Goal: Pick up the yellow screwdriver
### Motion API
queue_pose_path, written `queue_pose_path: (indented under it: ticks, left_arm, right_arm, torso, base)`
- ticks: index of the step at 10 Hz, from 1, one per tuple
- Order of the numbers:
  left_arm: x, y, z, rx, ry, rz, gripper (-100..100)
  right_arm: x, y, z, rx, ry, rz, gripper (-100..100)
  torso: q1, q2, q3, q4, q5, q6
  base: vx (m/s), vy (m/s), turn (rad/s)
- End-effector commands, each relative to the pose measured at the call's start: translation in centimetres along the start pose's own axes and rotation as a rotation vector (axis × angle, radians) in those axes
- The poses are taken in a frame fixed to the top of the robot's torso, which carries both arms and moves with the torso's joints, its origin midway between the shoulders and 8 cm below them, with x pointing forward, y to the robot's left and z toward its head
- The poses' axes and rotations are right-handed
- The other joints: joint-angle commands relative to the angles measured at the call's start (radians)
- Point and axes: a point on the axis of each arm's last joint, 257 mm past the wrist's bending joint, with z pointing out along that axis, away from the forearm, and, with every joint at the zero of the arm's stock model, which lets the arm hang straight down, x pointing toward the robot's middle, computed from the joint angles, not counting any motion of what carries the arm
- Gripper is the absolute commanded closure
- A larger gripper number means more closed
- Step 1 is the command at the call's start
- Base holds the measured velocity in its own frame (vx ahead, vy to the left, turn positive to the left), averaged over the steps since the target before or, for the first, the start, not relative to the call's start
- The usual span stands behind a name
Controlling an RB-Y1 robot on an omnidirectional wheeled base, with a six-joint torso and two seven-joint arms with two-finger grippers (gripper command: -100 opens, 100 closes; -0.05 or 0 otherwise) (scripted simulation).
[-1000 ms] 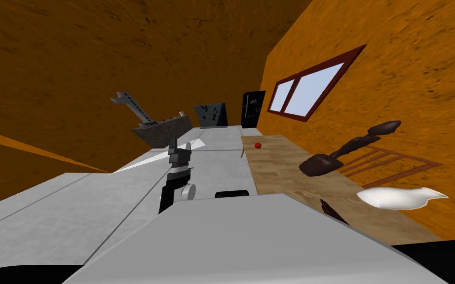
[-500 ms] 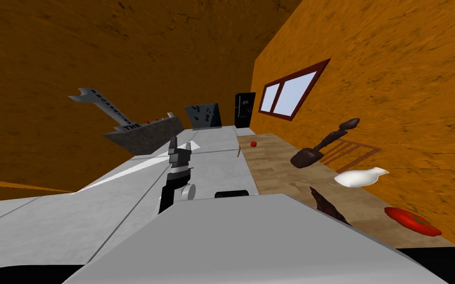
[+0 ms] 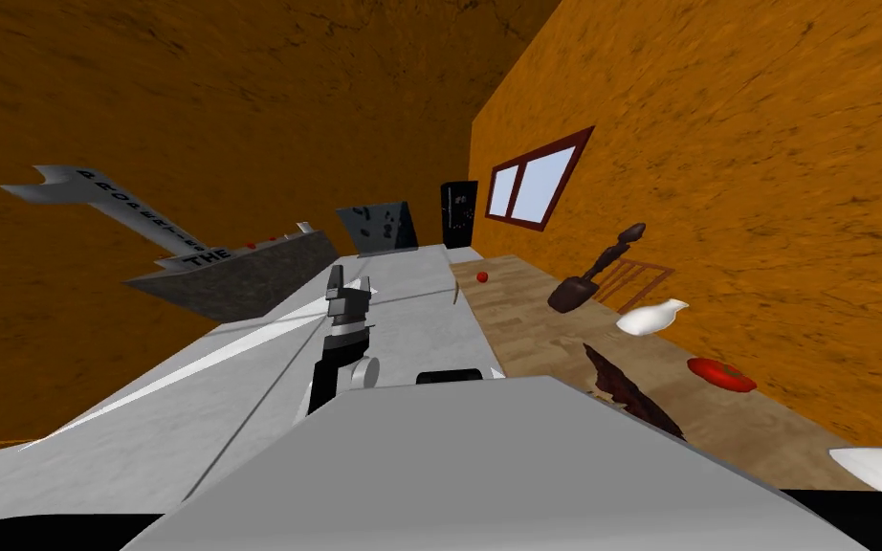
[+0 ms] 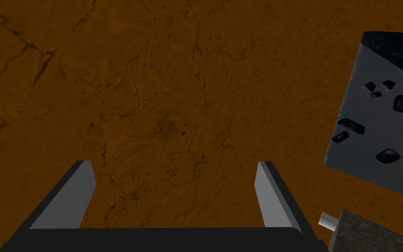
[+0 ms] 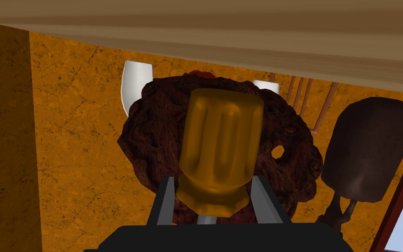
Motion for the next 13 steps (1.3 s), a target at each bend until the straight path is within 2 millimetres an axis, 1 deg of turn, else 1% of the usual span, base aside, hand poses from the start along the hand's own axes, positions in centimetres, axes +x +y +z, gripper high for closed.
queue_pose_path:
  ticks: [1, 2, 3, 4, 5, 6, 7, 8, 9, 10, 11, 12, 13]
  left_arm:
    - [0.0, 0.0, 0.0, 0.0, 0.0, 0.0, 0]
    - [0.0, 0.0, 0.0, 0.0, 0.0, 0.0, 0]
    - [0.0, 0.0, 0.0, 0.0, 0.0, 0.0, 0]
    - [0.0, 0.0, 0.0, 0.0, 0.0, 0.0, 0]
    - [0.0, 0.0, 0.0, 0.0, 0.0, 0.0, 0]
    - [0.0, 0.0, 0.0, 0.0, 0.0, 0.0, 0]
    - [0.0, 0.0, 0.0, 0.0, 0.0, 0.0, 0]
    - [0.0, 0.0, 0.0, 0.0, 0.0, 0.0, 0]
    - [0.0, 0.0, 0.0, 0.0, 0.0, 0.0, 0]
    - [0.0, 0.0, 0.0, 0.0, 0.0, 0.0, 0]
    - [0.0, 0.0, 0.0, 0.0, 0.0, 0.0, 0]
    - [0.0, 0.0, 0.0, 0.0, 0.0, 0.0, 0]
    - [0.0, 0.0, 0.0, 0.0, 0.0, 0.0, 0]
  right_arm:
    - [0.3, 0.8, 0.5, -0.024, 0.007, -0.014, 100]
    - [-0.9, 3.0, 1.9, -0.048, -0.018, -0.02, 100]
    - [-0.6, 4.0, 2.0, -0.084, -0.006, -0.029, 100]
    - [-0.6, 4.0, 2.0, -0.084, -0.006, -0.029, 100]
    - [-1.5, 6.4, 3.3, -0.114, -0.017, -0.042, 100]
    - [-1.4, 7.1, 3.2, -0.14, -0.016, -0.048, 100]
    - [-2.4, 8.4, 4.2, -0.148, -0.03, -0.052, 100]
    - [-2.7, 10.3, 4.1, -0.19, -0.032, -0.055, 100]
    - [-2.2, 10.0, 4.2, -0.195, -0.021, -0.073, 100]
    - [-3.3, 11.9, 5.1, -0.211, -0.034, -0.083, 100]
    - [-3.1, 12.7, 5.1, -0.241, -0.029, -0.101, 100]
    - [-2.9, 12.9, 5.0, -0.247, -0.022, -0.102, 100]
    - [-3.8, 14.6, 5.9, -0.263, -0.029, -0.12, 100]
  torso:
    - [0.0, 0.0, 0.0, 0.0, 0.0, 0.0]
    - [-0.002, 0.0, 0.0, 0.0, -0.001, 0.0]
    - [-0.001, 0.0, -0.001, -0.001, 0.0, 0.002]
    - [-0.001, 0.0, 0.0, -0.001, 0.0, 0.001]
    - [-0.002, 0.0, 0.0, 0.0, 0.0, -0.001]
    - [-0.001, 0.0, -0.001, -0.001, 0.001, 0.001]
    - [0.0, 0.0, -0.001, -0.001, 0.0, 0.001]
    - [0.002, 0.0, -0.001, -0.001, 0.001, 0.002]
    - [0.002, -0.001, -0.001, -0.001, 0.001, 0.0]
    - [0.0, -0.001, -0.001, -0.001, 0.0, -0.001]
    - [0.0, 0.0, 0.0, -0.001, 0.001, 0.002]
    - [0.001, 0.001, 0.0, -0.001, 0.001, 0.002]
    - [-0.001, -0.001, -0.001, -0.001, 0.001, 0.0]
  base:
    - [-0.004, 0.047, -0.086]
    - [0.0, 0.075, -0.4]
    - [-0.008, 0.078, -0.258]
    - [-0.01, 0.039, -0.009]
    - [0.003, 0.069, -0.332]
    - [-0.007, 0.08, -0.269]
    - [-0.002, 0.102, -0.385]
    - [-0.008, 0.104, -0.263]
    - [-0.017, 0.053, -0.014]
    - [-0.032, 0.068, -0.295]
    - [-0.025, 0.08, -0.306]
    - [-0.007, 0.044, -0.056]
    - [-0.027, 0.058, -0.388]
